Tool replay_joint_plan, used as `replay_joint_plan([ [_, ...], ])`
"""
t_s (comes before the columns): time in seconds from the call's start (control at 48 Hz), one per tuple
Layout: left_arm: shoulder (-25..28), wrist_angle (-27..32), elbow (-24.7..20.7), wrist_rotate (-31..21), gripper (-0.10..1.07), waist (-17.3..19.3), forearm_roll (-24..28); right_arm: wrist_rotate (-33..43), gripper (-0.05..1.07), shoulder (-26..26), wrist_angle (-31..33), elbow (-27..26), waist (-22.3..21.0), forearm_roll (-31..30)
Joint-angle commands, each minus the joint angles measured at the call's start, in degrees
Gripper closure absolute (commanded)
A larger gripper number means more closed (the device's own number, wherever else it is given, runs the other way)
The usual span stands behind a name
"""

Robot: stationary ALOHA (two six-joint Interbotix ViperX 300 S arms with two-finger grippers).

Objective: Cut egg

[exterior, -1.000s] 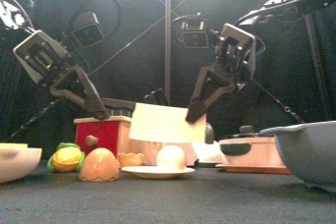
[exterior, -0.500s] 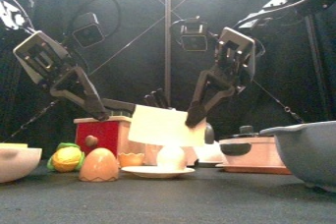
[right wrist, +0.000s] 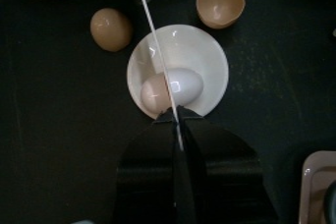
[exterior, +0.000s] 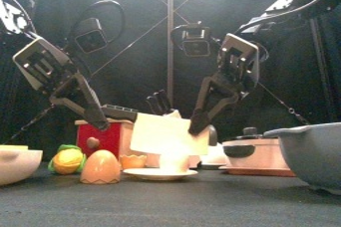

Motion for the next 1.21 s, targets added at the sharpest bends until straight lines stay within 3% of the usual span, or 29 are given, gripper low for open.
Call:
replay_joint_plan([
  [0.0, -0.1, -0.2, -0.8, -0.1, 0.51, -0.8, 0.1, 0.2, 0.65, -0.9, 0.0, -0.6, -0.9, 0.6],
  [0.417, 2.5, -0.2, -1.0, 0.1, 0.51, -0.9, -0.5, 0.2, 0.65, 0.7, -0.4, -0.8, -0.9, 0.9],
  [1.188, 2.6, -0.2, -1.1, 0.0, 0.51, -0.9, -0.5, 0.2, 0.65, 3.2, -2.2, -1.0, -0.9, 1.1],
])
